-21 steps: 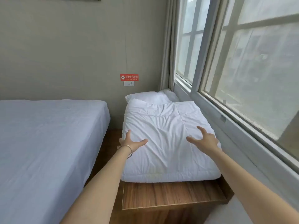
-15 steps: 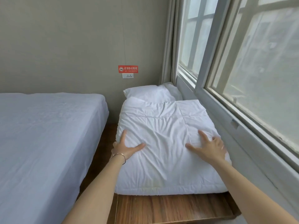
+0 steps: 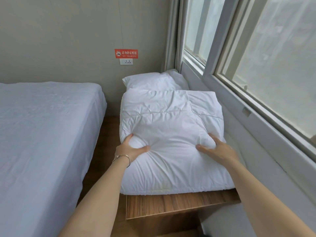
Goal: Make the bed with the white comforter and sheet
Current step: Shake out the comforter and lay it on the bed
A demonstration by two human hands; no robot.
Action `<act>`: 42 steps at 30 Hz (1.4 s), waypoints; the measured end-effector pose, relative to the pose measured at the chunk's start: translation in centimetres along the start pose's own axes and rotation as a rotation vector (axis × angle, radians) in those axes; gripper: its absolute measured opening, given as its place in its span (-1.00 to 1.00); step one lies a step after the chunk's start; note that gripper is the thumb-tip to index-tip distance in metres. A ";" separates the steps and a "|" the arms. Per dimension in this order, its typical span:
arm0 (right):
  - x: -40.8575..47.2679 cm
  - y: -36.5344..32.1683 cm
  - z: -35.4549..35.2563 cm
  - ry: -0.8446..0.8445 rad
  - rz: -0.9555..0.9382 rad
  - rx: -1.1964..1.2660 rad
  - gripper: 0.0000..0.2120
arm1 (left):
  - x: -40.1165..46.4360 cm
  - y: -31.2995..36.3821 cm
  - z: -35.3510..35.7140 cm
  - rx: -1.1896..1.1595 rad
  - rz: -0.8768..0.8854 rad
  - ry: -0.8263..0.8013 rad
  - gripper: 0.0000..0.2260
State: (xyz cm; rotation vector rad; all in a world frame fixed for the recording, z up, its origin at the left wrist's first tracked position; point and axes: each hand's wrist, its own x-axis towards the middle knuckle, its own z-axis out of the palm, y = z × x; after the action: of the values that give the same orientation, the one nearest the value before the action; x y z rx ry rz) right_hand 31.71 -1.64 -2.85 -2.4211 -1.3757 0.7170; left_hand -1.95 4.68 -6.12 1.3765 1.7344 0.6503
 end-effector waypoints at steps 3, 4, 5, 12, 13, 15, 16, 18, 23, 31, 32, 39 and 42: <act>-3.5 0.0 0.7 0.003 0.014 0.006 0.03 | -1.9 -1.3 -1.3 0.024 0.005 -0.030 -0.01; -4.8 0.1 1.0 0.003 0.018 0.009 0.02 | -2.6 -1.9 -1.8 0.032 0.005 -0.044 -0.01; -6.1 0.1 1.4 0.003 0.024 0.013 0.01 | -3.4 -2.4 -2.3 0.038 0.008 -0.054 0.00; -14.0 1.1 3.8 0.031 0.050 0.017 -0.01 | -9.6 -6.8 -4.9 0.046 0.035 -0.071 -0.03; -14.7 1.0 3.9 0.026 0.049 0.011 0.00 | -10.1 -7.2 -5.3 0.054 0.036 -0.075 -0.03; -15.3 0.6 3.5 0.014 0.059 -0.002 -0.03 | -10.7 -7.2 -6.0 0.079 0.035 -0.087 -0.03; -15.5 0.3 3.1 0.024 0.074 -0.010 -0.08 | -10.7 -7.0 -6.4 0.099 0.034 -0.099 -0.01; -15.0 -0.7 2.1 0.101 0.106 -0.037 -0.19 | -10.3 -6.2 -6.9 0.132 0.017 -0.129 0.04; -11.0 -4.0 0.0 0.224 0.053 0.023 -0.22 | -6.1 -1.9 -8.0 0.121 0.006 -0.039 -0.01; 2.0 -6.3 -3.0 0.161 0.019 0.113 -0.01 | 5.7 4.7 -6.5 0.257 0.017 0.108 -0.02; 4.0 -6.5 -3.3 0.141 0.017 0.137 0.00 | 7.2 5.6 -6.3 0.260 0.014 0.124 -0.02; 13.8 -7.1 -1.5 -0.089 0.061 0.453 0.12 | 17.0 5.3 -7.0 0.097 -0.099 -0.021 0.31; 15.8 -5.7 1.9 -0.132 0.151 0.465 0.16 | 18.3 2.3 -6.2 0.016 -0.174 -0.095 0.29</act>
State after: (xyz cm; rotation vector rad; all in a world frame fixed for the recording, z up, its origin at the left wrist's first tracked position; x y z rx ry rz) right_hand 33.31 14.78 -6.35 -2.1464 -0.9388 1.1122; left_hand -7.30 23.36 -5.96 1.2299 1.7626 0.4687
